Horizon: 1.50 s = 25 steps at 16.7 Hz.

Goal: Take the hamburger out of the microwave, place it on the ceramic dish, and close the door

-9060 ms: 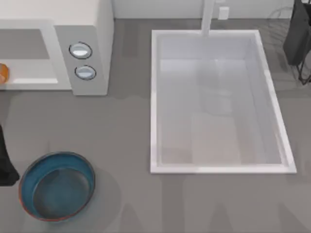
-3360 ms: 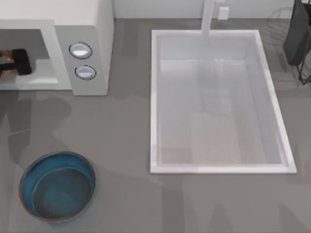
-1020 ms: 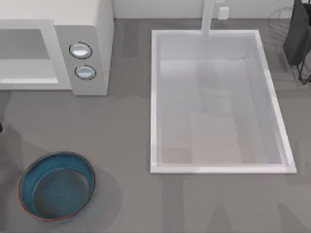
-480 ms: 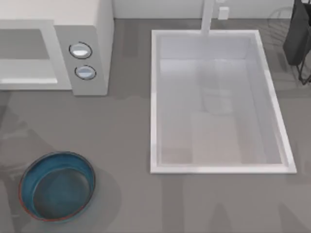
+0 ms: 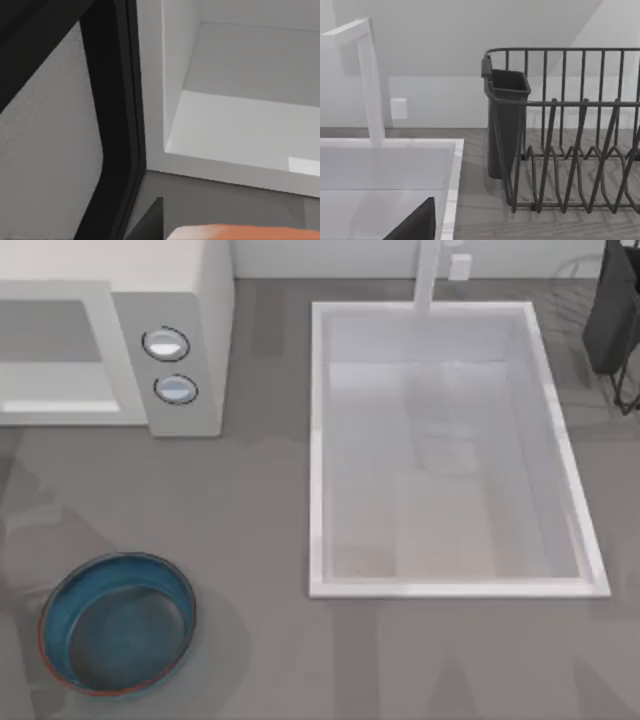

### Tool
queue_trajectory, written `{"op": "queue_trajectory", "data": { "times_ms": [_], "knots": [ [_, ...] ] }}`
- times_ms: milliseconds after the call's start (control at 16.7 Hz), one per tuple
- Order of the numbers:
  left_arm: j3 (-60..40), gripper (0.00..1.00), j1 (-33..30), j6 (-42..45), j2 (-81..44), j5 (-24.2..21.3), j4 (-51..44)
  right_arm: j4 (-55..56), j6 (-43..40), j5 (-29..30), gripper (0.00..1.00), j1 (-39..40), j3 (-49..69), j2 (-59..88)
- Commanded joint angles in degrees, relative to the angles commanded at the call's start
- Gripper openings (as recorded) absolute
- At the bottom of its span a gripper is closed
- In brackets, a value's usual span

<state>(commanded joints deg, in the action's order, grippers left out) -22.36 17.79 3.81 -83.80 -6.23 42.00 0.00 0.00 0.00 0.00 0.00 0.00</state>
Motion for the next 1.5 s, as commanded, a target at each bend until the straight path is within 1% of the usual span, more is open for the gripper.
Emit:
{"op": "queue_trajectory", "data": {
  "times_ms": [120, 240, 360, 540, 780, 1140, 1500],
  "knots": [
    [-1.1, 0.0, -1.1, -2.4, -0.5, 1.0, -2.3, 0.0, 0.0, 0.0, 1.0, 0.0, 0.0, 0.0],
    [-3.3, 0.0, -3.2, -7.2, -1.3, 2.8, -6.7, 0.0, 0.0, 0.0, 1.0, 0.0, 0.0, 0.0],
    [-6.3, 0.0, -6.1, -13.7, -2.6, 5.3, -12.7, 0.0, 0.0, 0.0, 1.0, 0.0, 0.0, 0.0],
    [-12.3, 0.0, -11.8, -27.0, -5.3, 9.9, -24.4, 0.0, 0.0, 0.0, 1.0, 0.0, 0.0, 0.0],
    [-22.0, 0.0, -21.2, -49.4, -10.2, 17.3, -43.6, 0.0, 0.0, 0.0, 1.0, 0.0, 0.0, 0.0],
    [-37.4, 0.0, -37.0, -88.5, -20.4, 28.7, -76.3, 0.0, 0.0, 0.0, 1.0, 0.0, 0.0, 0.0],
    [-50.1, 0.0, -52.1, -126.4, -33.7, 37.8, -107.6, 0.0, 0.0, 0.0, 1.0, 0.0, 0.0, 0.0]
  ]
}}
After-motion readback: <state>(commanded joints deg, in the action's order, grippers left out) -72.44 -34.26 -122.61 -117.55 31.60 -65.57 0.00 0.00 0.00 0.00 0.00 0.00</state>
